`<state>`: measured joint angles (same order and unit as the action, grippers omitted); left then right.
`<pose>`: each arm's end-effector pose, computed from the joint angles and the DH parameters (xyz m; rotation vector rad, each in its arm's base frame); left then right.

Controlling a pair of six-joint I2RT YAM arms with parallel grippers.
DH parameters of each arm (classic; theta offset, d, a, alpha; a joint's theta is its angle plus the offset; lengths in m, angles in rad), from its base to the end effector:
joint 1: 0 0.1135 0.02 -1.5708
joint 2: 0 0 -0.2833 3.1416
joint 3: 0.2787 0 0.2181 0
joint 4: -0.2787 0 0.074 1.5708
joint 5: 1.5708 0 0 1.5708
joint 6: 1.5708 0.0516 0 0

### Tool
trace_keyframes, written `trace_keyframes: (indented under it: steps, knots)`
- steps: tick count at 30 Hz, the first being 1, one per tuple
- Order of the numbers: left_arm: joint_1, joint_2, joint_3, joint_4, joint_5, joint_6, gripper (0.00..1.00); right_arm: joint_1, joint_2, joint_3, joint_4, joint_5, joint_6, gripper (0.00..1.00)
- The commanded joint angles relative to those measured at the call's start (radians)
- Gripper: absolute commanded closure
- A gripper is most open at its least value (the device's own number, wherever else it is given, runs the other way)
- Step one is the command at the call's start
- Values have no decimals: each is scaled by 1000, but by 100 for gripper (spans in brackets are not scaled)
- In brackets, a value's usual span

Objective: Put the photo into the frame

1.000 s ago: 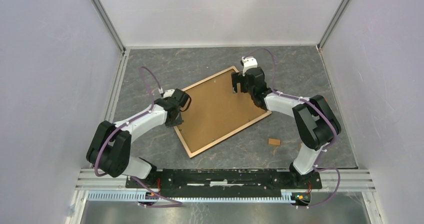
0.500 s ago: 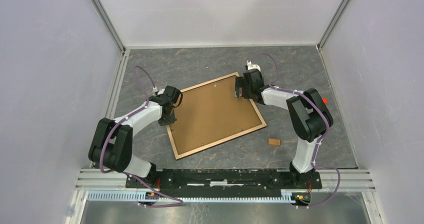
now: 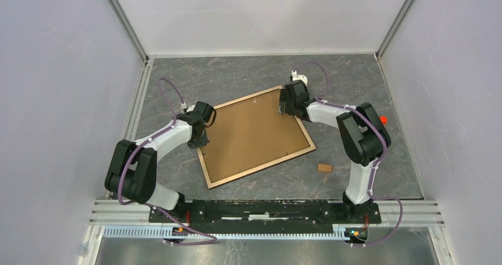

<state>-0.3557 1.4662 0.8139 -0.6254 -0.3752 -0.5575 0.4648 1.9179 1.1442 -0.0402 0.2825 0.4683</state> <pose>0.2210 -0.0619 0.1988 -0.3475 2.6808 0.2845 0.3579 0.1634 0.1865 0.1366 2.3429 0.1215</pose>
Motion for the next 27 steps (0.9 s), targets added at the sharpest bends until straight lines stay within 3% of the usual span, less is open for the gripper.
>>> trace_keyframes:
  steps: [1, 17, 27]
  knots:
    - [-6, -27, 21, 33, -16, 31, 98, 0, 0, -6, -68, 41, -15, 26]
    - [-6, -12, 36, 28, -39, 34, 98, -1, -37, -57, -65, -30, -60, 51]
    - [-5, -18, 30, 30, -38, 36, 98, -2, -31, -57, -51, -75, -133, 74]
